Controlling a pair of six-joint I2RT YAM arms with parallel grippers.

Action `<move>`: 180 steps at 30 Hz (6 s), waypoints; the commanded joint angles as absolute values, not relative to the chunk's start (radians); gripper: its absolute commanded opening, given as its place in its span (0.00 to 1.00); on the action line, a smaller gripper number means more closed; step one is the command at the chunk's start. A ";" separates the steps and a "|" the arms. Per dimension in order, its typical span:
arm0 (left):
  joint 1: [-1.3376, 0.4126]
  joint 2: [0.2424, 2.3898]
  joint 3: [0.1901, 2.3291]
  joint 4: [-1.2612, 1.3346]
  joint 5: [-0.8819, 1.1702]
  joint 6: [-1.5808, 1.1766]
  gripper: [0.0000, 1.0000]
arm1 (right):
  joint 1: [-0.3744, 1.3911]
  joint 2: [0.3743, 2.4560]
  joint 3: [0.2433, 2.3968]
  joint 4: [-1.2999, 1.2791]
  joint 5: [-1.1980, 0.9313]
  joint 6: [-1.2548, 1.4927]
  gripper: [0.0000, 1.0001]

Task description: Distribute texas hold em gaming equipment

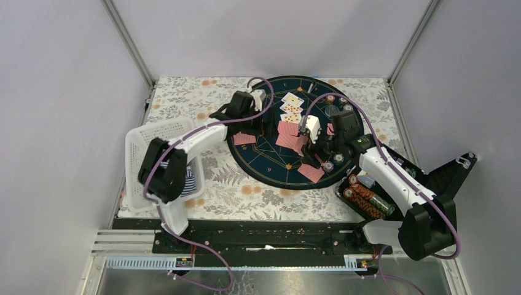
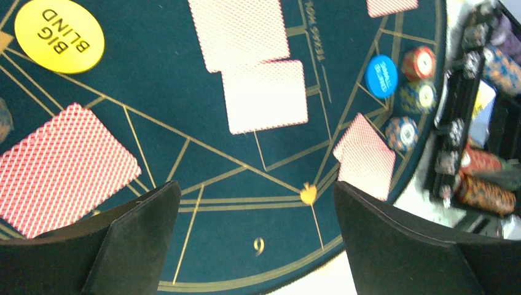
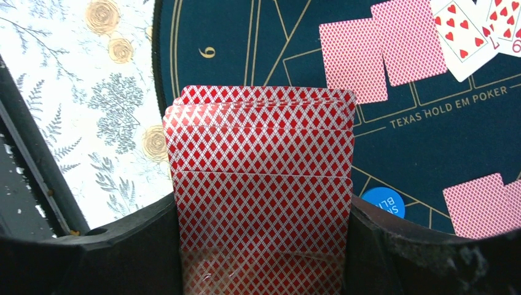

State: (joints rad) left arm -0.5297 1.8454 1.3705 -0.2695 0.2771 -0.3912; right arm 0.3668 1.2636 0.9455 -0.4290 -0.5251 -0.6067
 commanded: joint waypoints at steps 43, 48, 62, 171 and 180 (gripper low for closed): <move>-0.837 1.519 1.268 -0.112 -0.074 0.404 0.99 | 0.413 1.263 1.048 -0.479 -0.911 -0.426 0.00; -0.871 1.530 1.281 -0.112 -0.100 0.396 0.99 | 0.411 1.259 1.039 -0.443 -0.918 -0.391 0.00; -0.867 1.445 1.203 -0.072 -0.129 0.348 0.99 | 0.411 1.248 1.022 -0.382 -0.904 -0.325 0.00; -0.464 1.658 1.159 -0.134 0.936 -0.592 0.00 | 0.473 1.227 1.073 -0.442 -0.616 -0.468 1.00; -0.405 1.736 1.111 -0.232 0.891 -0.400 0.00 | 0.294 1.211 1.044 -0.436 -0.763 -0.425 1.00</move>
